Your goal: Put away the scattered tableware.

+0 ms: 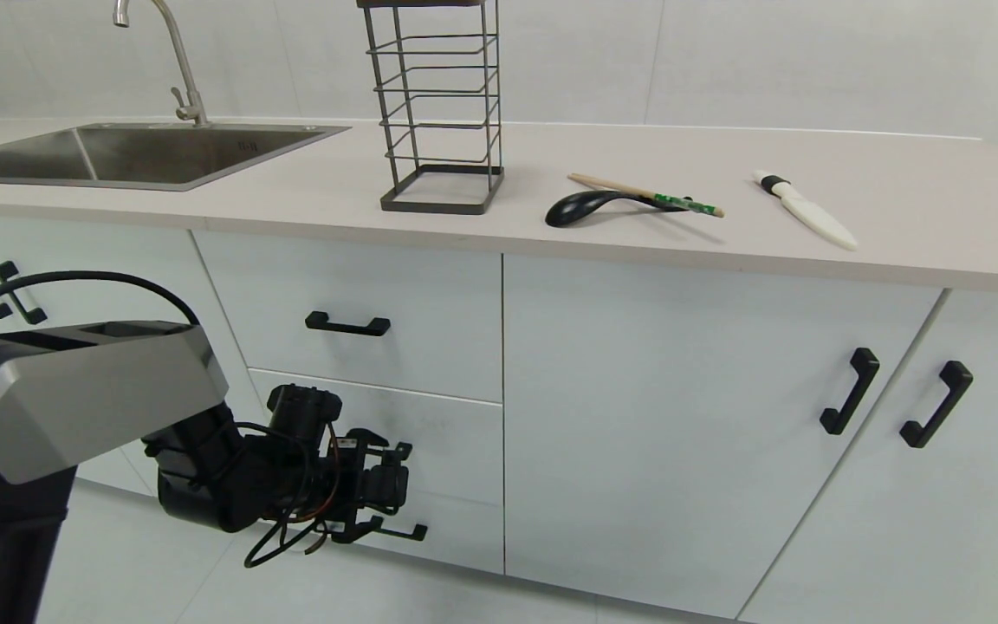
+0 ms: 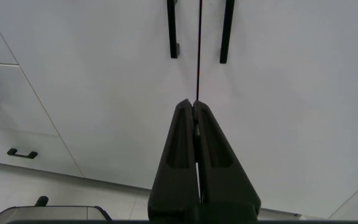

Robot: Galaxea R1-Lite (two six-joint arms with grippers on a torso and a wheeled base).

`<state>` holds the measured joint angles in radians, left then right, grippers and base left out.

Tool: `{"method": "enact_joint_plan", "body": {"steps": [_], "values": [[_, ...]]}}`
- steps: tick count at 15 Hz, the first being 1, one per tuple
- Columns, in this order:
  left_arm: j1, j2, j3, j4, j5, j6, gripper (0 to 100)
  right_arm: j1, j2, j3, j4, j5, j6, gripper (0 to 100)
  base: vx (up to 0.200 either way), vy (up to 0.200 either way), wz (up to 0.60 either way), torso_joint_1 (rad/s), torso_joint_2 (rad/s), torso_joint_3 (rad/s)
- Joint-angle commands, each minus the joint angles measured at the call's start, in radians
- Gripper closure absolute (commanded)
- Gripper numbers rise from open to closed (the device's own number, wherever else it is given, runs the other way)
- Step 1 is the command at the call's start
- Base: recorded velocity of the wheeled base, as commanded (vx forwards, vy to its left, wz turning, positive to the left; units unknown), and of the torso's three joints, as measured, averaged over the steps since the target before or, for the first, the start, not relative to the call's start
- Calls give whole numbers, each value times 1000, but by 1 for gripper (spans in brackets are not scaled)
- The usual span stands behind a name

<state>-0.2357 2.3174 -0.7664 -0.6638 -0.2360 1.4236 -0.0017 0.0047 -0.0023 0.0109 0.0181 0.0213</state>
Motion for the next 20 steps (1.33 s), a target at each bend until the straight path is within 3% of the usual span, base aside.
{"method": "enact_joint_plan", "body": {"steps": [1, 10, 20], "values": [[-2, 11, -10, 0, 1, -2, 0, 0, 1, -1, 0, 0, 0, 100, 0, 0, 0, 0, 0, 0], [-2, 54, -27, 1, 7, 3, 0, 0, 1, 1, 0, 0, 0, 100, 0, 0, 0, 0, 0, 0], [0, 46, 27, 0, 9, 6, 0, 0, 1, -1, 0, 0, 0, 100, 0, 0, 0, 0, 0, 0]]}}
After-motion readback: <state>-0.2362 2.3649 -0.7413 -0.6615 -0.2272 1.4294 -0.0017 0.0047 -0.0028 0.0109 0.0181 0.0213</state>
